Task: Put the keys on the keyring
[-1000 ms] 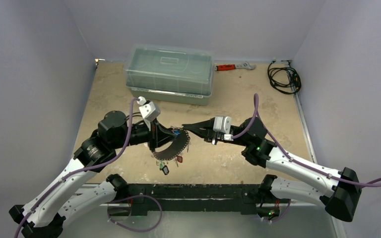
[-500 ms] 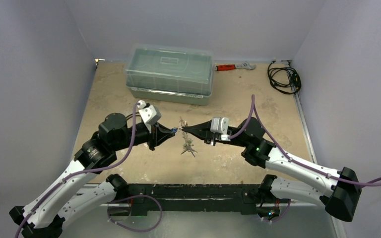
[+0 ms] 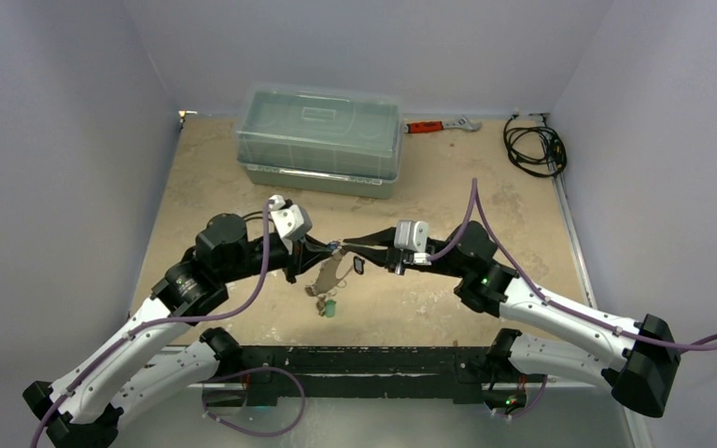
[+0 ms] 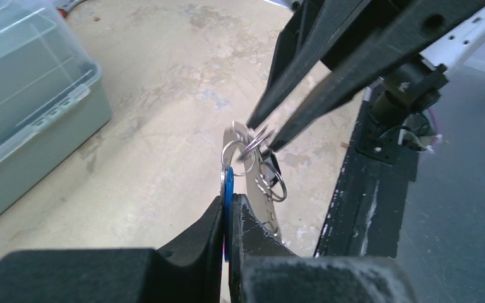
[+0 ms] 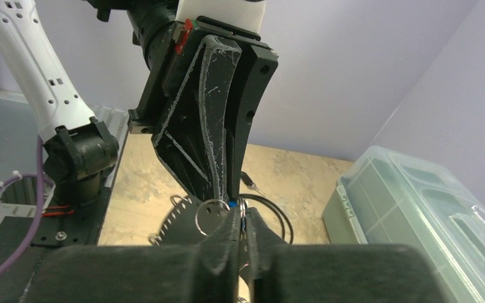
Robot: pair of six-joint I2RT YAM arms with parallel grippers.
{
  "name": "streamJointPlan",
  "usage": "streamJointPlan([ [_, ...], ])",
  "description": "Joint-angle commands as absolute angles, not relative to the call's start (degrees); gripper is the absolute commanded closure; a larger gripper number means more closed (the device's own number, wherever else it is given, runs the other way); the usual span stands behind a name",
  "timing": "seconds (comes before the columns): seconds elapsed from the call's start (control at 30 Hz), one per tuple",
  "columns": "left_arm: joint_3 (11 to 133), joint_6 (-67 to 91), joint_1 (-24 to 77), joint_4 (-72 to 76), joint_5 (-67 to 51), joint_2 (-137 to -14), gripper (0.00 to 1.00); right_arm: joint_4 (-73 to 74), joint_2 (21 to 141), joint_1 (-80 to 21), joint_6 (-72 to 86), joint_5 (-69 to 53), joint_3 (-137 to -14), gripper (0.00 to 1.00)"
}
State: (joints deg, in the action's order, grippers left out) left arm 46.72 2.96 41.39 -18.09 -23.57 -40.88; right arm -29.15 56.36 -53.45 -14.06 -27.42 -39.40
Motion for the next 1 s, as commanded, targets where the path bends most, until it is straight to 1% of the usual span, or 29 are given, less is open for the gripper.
streamJointPlan([
  [0.0,53.5,-0.6,41.2,-22.2,-17.8,-42.1,1.0,-32.4,56.2,-53.5,-14.1,-24.4,-39.5,0.69],
  [0.07,56.0,-2.0,41.2,-23.7,-16.4,-42.9,1.0,-32.3,56.6,-53.5,-13.6,-23.0,-39.1,0.53],
  [0.13,57.7,-2.4,41.1,-24.5,-15.5,-43.4,1.0,-32.3,56.6,-53.5,-13.2,-21.6,-38.6,0.44],
  [0.2,59.0,-2.5,41.2,-24.3,-14.8,-43.9,1.0,-32.4,56.3,-53.5,-12.7,-20.5,-38.1,0.38],
  [0.3,59.6,-2.5,41.2,-22.9,-14.3,-44.8,1.0,-32.8,55.7,-53.5,-12.1,-19.6,-37.6,0.35],
  [0.37,60.0,-2.4,41.2,-21.7,-13.2,-45.9,1.0,-33.4,55.2,-53.5,-11.7,-18.3,-37.3,0.31],
  [0.53,62.2,-2.7,41.2,-19.8,-9.7,-51.6,1.0,-37.9,51.4,-53.5,-9.6,-11.2,-34.9,0.29],
  [0.7,63.9,2.5,41.2,-14.4,-11.9,-58.3,1.0,-43.5,45.7,-53.6,-7.9,-0.5,-31.3,0.27],
  [0.83,64.6,7.8,41.2,-8.0,-16.4,-63.8,1.0,-48.0,40.8,-53.5,-5.4,7.5,-28.6,0.26],
  [0.97,67.3,12.7,41.3,-3.7,-19.5,-71.1,1.0,-49.4,34.8,-53.5,-4.5,18.7,-26.5,0.22],
])
